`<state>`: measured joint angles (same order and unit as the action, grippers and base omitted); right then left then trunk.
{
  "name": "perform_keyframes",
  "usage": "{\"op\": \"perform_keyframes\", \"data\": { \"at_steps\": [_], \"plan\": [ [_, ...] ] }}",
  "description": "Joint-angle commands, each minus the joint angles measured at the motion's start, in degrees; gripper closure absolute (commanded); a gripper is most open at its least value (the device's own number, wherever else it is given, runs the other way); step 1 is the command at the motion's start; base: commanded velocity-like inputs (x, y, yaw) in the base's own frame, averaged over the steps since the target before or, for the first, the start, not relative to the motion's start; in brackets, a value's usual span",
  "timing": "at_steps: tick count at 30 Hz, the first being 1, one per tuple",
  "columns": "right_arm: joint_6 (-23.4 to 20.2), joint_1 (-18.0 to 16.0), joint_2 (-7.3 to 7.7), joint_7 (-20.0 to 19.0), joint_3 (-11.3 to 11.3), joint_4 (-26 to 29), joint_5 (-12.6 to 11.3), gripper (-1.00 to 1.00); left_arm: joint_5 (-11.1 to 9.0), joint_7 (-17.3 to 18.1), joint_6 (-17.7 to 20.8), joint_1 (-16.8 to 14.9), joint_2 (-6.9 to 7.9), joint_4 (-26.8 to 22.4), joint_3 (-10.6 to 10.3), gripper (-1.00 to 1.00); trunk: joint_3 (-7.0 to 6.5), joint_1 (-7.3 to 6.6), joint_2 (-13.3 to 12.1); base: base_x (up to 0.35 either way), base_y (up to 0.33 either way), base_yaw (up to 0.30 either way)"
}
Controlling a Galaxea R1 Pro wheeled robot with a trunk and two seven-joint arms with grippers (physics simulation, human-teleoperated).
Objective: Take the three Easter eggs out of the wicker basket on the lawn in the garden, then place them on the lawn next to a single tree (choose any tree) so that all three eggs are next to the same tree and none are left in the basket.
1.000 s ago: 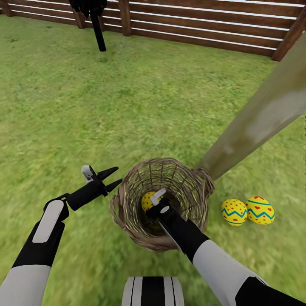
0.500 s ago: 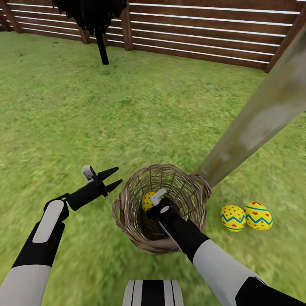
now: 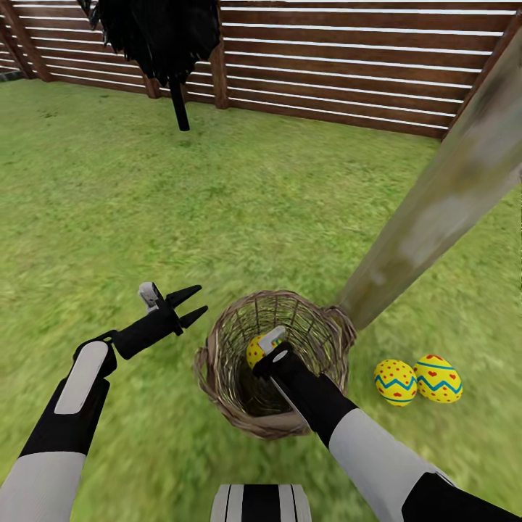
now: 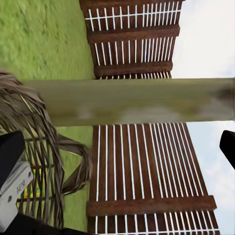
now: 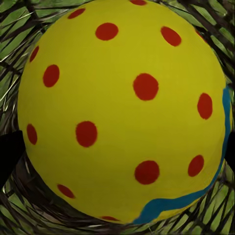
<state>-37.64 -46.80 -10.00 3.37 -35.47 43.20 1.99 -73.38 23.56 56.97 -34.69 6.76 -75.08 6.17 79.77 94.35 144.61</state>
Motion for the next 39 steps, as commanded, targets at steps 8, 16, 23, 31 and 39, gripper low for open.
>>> {"op": "perform_keyframes", "data": {
  "at_steps": [8, 16, 23, 31, 39],
  "plan": [
    [-0.33, -0.03, 0.00, 0.21, -0.03, -0.05, 0.10, 1.00, 0.34, 0.35, 0.24, -0.03, 0.00, 0.02, 0.07, -1.00, -1.74, -0.21, -0.10, -0.130, 0.000, 0.000],
    [-0.38, -0.04, 0.00, 0.24, 1.34, -0.20, 0.03, 1.00, 0.33, 0.35, 0.24, -0.03, -0.08, 2.46, 0.15, -1.00, -3.51, -0.42, -0.20, -0.095, 0.000, 0.000],
    [-1.77, -0.04, 0.00, 0.25, 1.63, 0.04, 0.30, 1.00, 0.34, 0.35, 0.23, -0.03, -0.05, 2.75, 0.25, -1.00, -5.06, -0.60, -0.30, 0.000, 0.000, 0.000],
    [-5.15, -0.04, 0.64, -0.11, 1.55, 4.09, 0.21, 1.00, 0.41, 0.35, 0.24, -0.03, 0.00, 2.75, 0.25, -1.00, -6.84, -0.81, -0.40, -0.022, 0.000, 0.000],
    [-5.42, -0.03, 1.28, -0.11, 1.86, 6.25, 0.14, 1.00, 0.43, 0.35, 0.24, -0.03, 0.08, 2.75, 0.33, -1.00, -8.61, -1.01, -0.51, -0.097, 0.000, 0.000]
  ]
}}
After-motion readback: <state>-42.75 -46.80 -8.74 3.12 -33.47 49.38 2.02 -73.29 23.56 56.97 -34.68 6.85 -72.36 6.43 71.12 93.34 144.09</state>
